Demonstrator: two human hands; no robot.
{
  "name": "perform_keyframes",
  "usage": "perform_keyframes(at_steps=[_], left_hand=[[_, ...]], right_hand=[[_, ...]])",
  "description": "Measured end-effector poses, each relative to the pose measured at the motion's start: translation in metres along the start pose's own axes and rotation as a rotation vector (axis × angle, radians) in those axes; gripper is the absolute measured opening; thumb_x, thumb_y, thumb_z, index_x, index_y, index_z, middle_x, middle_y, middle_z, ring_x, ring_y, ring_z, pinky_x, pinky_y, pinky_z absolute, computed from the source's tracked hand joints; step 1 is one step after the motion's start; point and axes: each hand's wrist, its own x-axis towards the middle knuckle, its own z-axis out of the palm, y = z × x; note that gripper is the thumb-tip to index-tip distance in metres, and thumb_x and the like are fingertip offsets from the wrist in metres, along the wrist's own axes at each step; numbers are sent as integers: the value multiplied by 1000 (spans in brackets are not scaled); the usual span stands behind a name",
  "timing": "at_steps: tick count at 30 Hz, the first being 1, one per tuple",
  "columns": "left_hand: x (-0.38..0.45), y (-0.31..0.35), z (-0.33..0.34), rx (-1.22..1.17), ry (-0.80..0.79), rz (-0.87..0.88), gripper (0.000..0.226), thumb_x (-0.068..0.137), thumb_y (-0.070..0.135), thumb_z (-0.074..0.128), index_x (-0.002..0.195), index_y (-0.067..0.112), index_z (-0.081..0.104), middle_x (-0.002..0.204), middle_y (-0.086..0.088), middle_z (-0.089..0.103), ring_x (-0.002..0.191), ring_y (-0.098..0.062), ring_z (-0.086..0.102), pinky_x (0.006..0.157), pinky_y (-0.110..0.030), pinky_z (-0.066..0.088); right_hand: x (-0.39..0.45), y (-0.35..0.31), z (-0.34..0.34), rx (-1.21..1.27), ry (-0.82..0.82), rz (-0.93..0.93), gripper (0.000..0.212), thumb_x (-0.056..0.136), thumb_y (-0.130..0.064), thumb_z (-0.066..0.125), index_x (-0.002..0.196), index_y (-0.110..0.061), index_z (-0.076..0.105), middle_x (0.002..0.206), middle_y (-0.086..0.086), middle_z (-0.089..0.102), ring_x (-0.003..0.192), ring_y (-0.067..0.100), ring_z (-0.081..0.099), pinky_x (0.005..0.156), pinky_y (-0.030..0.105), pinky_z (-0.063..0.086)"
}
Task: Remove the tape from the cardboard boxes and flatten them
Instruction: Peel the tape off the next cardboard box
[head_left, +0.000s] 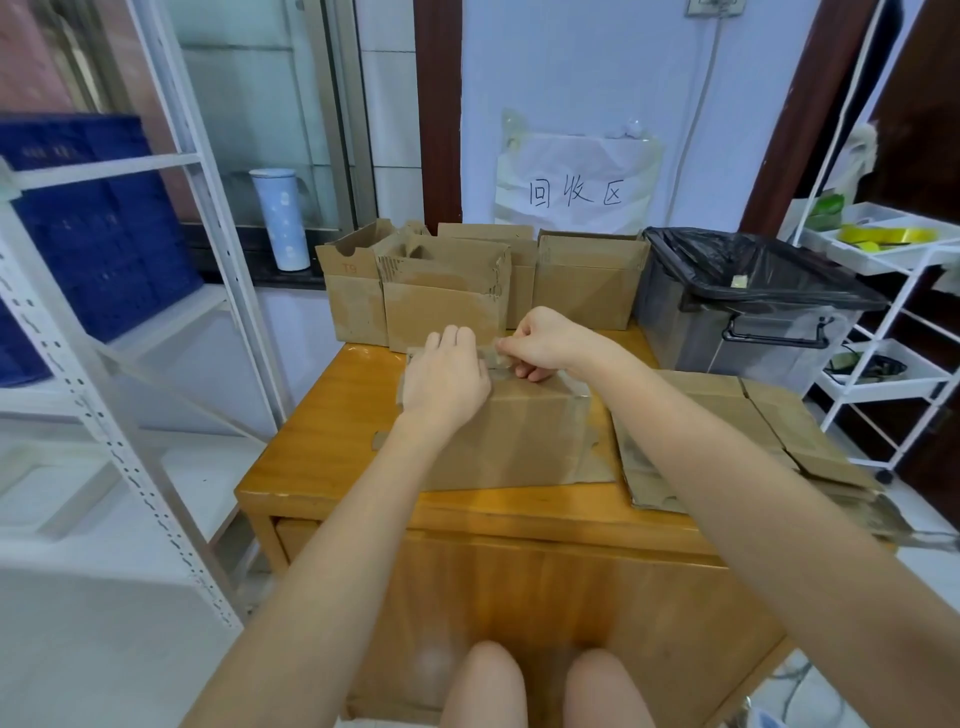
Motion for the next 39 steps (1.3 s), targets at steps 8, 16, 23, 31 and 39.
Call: perform_keyframes(at_steps=[8, 16, 23, 31, 39], left_hand=[[-2, -2, 2, -18, 19, 11, 20, 99, 21, 34, 109, 8, 46, 113, -9, 50, 104, -25, 44, 75, -32, 32], [-1, -2, 1, -23, -21, 9, 27, 100, 29, 32, 112, 10, 47, 115, -8, 50, 107, -25, 44, 83, -36, 38], [0, -5, 4, -6, -26, 8, 34, 101, 29, 29, 120, 13, 51, 117, -7, 49, 109, -24, 43, 84, -36, 39], [1, -7, 6, 2, -31, 9, 33, 100, 29, 29, 119, 12, 51, 115, -7, 49, 107, -23, 43, 86, -36, 40], [-1, -3, 4, 16, -39, 10, 33, 100, 29, 29, 118, 11, 50, 115, -7, 49, 106, -23, 43, 88, -36, 39]], right_hand=[[0, -4, 2, -70, -8, 37, 23, 91, -22, 63, 95, 0, 61, 66, 3, 57, 53, 9, 52, 51, 17, 50], [-1, -18, 2, -222, -65, 75, 21, 87, -20, 64, 78, -6, 51, 62, 4, 55, 50, 12, 50, 49, 21, 44], [0, -9, -7, -55, 62, 104, 14, 88, -13, 58, 83, 0, 62, 66, 10, 66, 50, 14, 56, 56, 23, 54], [-7, 19, -36, 155, 22, 139, 12, 91, -5, 58, 83, 3, 61, 93, 20, 71, 73, 18, 68, 62, 22, 58], [-2, 21, -23, 79, 72, 127, 42, 86, -39, 68, 99, 1, 63, 81, 9, 65, 56, 13, 59, 47, 14, 52]])
